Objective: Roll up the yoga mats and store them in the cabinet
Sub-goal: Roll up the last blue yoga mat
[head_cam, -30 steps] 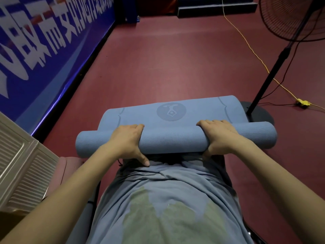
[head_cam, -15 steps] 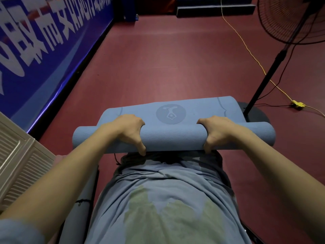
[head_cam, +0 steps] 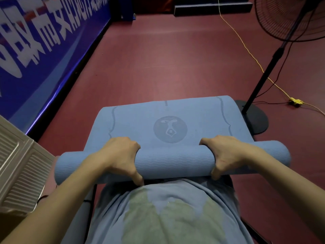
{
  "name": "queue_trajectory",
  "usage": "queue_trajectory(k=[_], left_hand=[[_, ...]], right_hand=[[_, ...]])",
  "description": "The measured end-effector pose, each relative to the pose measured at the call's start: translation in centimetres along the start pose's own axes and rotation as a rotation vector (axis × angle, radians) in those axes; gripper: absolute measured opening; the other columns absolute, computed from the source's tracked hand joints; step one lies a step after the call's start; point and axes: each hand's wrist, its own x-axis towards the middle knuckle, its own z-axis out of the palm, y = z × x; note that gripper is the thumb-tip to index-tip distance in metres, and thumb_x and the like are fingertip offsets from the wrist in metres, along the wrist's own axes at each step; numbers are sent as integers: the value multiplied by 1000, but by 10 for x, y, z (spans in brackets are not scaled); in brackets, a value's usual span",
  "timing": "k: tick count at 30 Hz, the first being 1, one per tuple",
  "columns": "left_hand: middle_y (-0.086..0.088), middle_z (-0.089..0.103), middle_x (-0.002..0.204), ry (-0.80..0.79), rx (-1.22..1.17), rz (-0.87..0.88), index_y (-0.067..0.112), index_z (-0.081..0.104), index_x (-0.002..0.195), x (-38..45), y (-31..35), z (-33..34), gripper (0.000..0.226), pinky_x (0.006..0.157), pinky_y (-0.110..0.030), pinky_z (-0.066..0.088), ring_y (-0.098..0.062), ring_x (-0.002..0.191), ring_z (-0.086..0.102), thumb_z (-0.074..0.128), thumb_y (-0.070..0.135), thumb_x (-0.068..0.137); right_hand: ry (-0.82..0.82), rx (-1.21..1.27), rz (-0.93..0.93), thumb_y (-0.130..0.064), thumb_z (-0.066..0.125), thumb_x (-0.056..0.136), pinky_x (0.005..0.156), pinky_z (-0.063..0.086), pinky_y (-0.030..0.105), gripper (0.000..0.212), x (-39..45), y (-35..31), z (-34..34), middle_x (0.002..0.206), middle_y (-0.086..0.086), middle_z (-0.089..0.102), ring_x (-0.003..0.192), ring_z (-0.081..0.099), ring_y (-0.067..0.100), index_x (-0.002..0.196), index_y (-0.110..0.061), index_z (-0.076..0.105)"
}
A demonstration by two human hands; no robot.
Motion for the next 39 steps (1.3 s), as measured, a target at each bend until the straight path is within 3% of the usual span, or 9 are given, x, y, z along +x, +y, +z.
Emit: queue_trajectory(k=[7,11,14,17,21,26,29,34,39], left_hand=[[20,66,102,-18,-181,5,40,57,113,9,-6,8,91,74,-31,48,-9,94,61,78,82,35],[25,58,123,-74,-295,22,49,51,130,25,-17,2,106,91,-31,46,-8,113,56,86,77,34],[20,26,153,-42,-341,89,48,46,141,33,-21,6,122,115,-39,36,-8,142,27,86,79,30],[23,3,161,-41,-364,117,49,38,148,37,-25,9,136,122,-48,27,-10,150,6,85,83,25],[28,0,161,-64,-442,132,51,36,149,46,-33,3,130,123,-48,23,-6,150,2,90,72,32],[27,15,158,-94,-511,195,53,43,145,62,-46,-2,126,123,-45,23,-5,148,14,92,70,30],[29,31,144,5,-601,235,53,51,138,62,-51,4,112,115,-34,29,1,139,27,93,65,35],[26,42,131,112,-657,243,52,53,137,61,-53,6,114,104,-26,36,8,121,41,90,75,32],[23,64,111,343,-633,147,49,67,108,53,-62,3,85,99,-43,47,-4,108,54,70,97,38]], right_hand=[[101,73,-20,-55,81,45,67,49,35,91,8,5,12,100,-14,63,83,61,13,124,-42,37],[160,161,-32,-53,88,46,71,41,35,99,14,9,6,109,-23,48,88,55,13,127,-37,33],[145,168,-32,-52,89,45,71,41,34,97,17,11,5,112,-19,51,90,56,15,123,-36,34],[186,187,-21,-56,85,39,78,46,39,98,20,13,8,122,-16,53,98,56,18,122,-37,35],[313,240,-83,-51,89,37,78,34,27,85,25,20,6,110,-20,44,104,36,9,107,-34,45],[303,285,-68,-53,85,36,77,36,29,74,33,21,-1,102,-21,48,98,43,8,101,-38,53],[344,301,-14,-56,78,37,87,38,36,70,29,20,-3,99,-23,51,97,46,12,103,-43,60],[373,220,15,-53,65,46,109,30,51,77,25,11,-2,93,-18,58,100,51,14,119,-31,68],[364,187,60,-59,49,61,107,23,54,60,38,5,-1,86,-3,66,99,56,23,106,-25,69]])
